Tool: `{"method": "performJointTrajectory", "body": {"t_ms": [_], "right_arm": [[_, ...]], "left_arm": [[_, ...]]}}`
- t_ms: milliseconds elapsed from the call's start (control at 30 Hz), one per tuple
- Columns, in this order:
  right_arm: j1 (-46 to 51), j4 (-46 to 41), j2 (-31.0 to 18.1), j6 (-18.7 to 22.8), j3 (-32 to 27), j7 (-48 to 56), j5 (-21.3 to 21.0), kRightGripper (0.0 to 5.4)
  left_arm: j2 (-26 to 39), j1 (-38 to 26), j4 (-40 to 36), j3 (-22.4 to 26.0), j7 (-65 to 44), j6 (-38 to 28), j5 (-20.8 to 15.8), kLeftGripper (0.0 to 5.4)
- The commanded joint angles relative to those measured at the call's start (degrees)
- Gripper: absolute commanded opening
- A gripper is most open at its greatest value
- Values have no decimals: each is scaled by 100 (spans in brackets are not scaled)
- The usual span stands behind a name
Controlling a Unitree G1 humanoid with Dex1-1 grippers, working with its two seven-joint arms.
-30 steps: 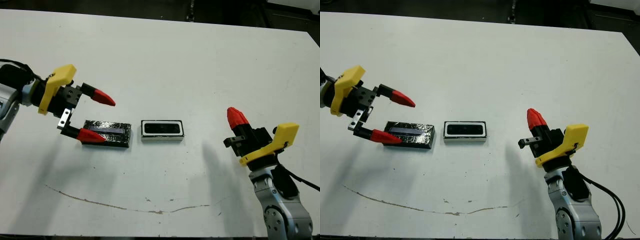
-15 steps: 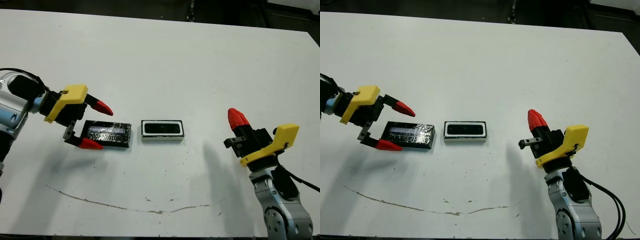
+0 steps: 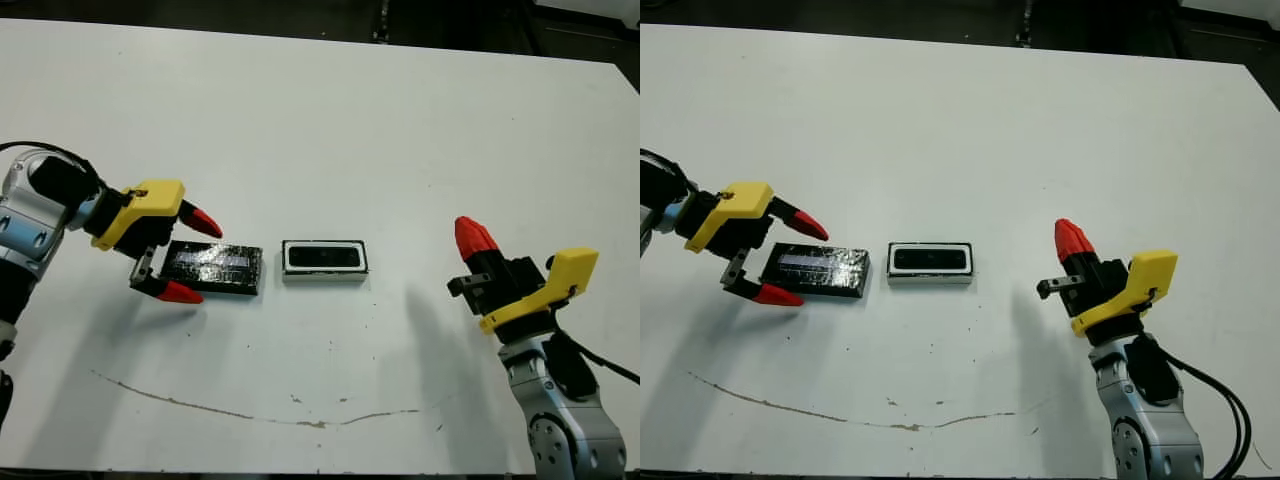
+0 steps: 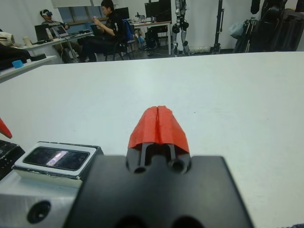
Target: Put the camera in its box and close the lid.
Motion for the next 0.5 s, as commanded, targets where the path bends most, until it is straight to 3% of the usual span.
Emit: {"method": "performJointTrajectory", "body": {"t_ms": [33,433,500], "right_arm": [[90,40,-55,38,-25,15,-12,0],[60,43,-53,122,-45,-6,0,0],[57,45,-51,127,-50,2,22,0]], "left_arm": [[-3,20,64,-15,-43,421,110,506],[0,96,137,97,-94,465,-19,323],[-21,119,110,194,-80,532,-91,315]]}}
